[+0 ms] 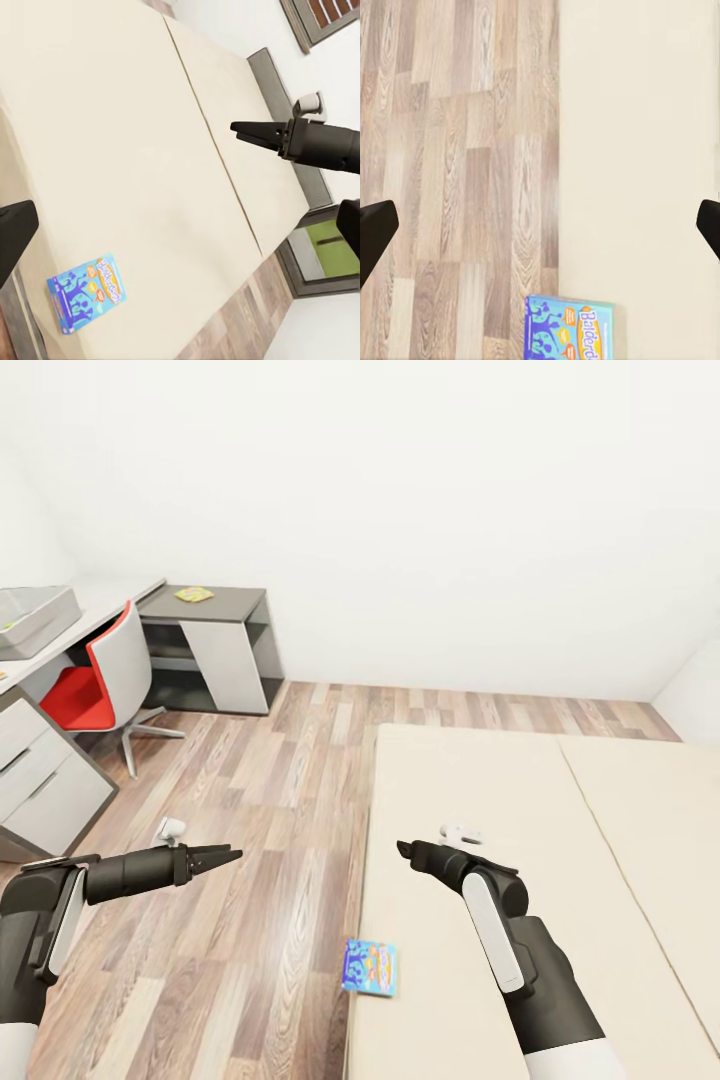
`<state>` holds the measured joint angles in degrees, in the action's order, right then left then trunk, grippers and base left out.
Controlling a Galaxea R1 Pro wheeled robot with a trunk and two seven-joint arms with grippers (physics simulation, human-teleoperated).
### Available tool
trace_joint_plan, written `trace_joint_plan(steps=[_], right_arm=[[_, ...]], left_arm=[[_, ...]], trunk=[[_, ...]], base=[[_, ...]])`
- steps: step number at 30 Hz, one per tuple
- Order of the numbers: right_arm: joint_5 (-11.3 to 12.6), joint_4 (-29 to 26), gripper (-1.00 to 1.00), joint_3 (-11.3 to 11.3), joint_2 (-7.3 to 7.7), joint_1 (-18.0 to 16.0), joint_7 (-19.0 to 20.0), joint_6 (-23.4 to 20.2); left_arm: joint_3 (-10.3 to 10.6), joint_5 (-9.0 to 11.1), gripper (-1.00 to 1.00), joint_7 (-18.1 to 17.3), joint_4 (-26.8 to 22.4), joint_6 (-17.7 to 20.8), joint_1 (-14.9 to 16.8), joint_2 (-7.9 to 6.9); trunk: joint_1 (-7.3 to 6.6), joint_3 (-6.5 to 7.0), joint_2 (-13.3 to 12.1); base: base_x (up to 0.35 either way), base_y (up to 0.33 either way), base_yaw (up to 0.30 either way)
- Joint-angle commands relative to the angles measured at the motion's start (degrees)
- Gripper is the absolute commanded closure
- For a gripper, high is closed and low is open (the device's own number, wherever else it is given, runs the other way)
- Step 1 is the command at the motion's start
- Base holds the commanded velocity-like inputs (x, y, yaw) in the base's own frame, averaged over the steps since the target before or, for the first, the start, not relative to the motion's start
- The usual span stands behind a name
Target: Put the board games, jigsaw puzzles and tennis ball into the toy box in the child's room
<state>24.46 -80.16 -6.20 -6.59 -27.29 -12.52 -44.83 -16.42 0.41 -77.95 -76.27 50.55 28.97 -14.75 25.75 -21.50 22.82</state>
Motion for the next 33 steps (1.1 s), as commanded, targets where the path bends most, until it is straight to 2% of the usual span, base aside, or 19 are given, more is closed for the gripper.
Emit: trace_joint_plan(steps=[1,33], right_arm=[[0.59,-0.06,-1.00,-0.04,0.00,-0.05,-0.57,-0.16],[0.59,-0.08,-1.00,-0.13,-0.08,-0.05,-0.57,-0.14]], left_arm=[[-0.02,0.03,-1.00,-0.18,-0.02,0.60,0.03,-0.01],[-0.02,0.03,-1.00,-0.19,-0.02,0.60,0.03,-0.01]], trunk=[[0.04,0.00,0.10],[0.04,3.06,0.10]], base=[[0.000,0.000,-0.091],[0.000,0.000,-0.097]])
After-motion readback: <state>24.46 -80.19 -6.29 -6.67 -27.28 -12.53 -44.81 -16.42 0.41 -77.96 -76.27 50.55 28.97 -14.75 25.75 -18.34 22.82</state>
